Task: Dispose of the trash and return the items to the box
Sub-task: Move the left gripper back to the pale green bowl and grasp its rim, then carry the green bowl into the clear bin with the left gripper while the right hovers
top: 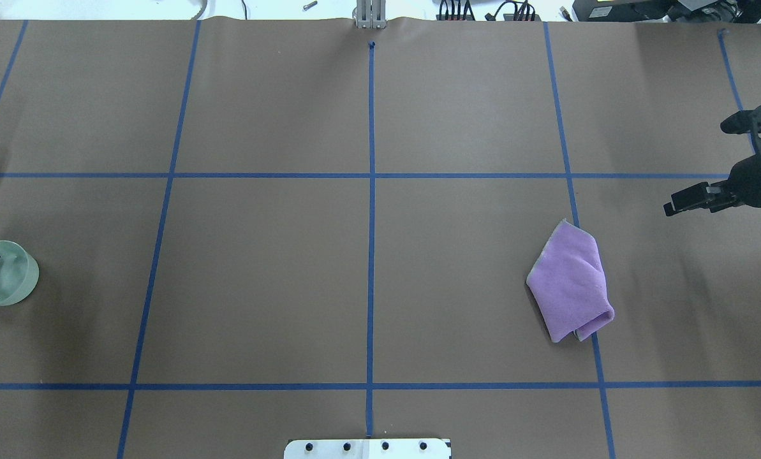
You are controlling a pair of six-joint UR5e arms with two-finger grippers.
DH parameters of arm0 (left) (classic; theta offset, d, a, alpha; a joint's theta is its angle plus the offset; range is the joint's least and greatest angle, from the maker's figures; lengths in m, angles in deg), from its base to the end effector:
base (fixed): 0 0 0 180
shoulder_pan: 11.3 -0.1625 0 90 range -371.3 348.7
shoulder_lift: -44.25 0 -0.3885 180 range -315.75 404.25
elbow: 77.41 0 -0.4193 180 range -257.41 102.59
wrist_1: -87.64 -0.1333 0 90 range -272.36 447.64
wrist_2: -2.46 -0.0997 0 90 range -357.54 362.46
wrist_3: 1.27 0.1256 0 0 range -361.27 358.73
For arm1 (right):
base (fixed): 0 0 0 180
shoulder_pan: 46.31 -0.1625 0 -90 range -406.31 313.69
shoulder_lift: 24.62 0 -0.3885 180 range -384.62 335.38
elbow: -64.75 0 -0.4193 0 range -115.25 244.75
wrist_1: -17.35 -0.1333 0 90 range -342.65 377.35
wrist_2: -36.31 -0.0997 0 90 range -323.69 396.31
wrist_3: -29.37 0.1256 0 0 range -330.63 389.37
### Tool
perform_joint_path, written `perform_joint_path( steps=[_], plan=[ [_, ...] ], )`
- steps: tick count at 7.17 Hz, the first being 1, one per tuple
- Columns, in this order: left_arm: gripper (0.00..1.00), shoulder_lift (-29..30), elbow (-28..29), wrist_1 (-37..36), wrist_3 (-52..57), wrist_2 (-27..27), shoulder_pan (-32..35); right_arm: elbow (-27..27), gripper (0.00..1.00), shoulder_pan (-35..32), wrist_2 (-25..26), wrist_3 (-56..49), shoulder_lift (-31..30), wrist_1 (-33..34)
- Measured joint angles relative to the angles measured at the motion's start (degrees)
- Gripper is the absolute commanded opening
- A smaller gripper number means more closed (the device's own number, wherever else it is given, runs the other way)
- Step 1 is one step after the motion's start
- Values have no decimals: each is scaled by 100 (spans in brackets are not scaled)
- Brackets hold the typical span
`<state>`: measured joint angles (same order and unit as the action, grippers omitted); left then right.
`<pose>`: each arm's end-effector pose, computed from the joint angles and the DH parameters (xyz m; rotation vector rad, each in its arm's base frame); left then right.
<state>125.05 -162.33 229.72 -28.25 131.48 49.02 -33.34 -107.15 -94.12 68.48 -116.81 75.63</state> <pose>0.1920 -0.4463 0.6654 0.2468 0.8788 0.2683 -0.2176 -0.4964 0.5225 0.1387 -0.9134 -0.0704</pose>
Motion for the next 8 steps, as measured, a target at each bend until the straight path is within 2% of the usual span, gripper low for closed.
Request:
perform_joint_path(
  steps=[2, 4, 5, 6, 7, 8],
  plan=[
    [0, 4, -61, 1, 32, 329, 30, 0, 100, 19, 0, 15, -7, -1],
    [0, 30, -142, -48, 77, 1225, 565, 4, 100, 36, 5, 17, -9, -1],
    [0, 53, -131, -103, 164, 1466, 824, 4, 100, 45, 7, 17, -8, -1],
    [0, 175, -117, -443, 541, 1556, 1095, 9, 100, 54, 8, 17, -4, 1],
    [0, 454, -106, -1244, 1310, 1568, 1482, 14, 100, 65, 8, 17, 1, 3],
    [0, 842, -43, -2351, 2409, 1546, 1951, 16, 100, 81, 8, 17, 5, 1]
  ],
)
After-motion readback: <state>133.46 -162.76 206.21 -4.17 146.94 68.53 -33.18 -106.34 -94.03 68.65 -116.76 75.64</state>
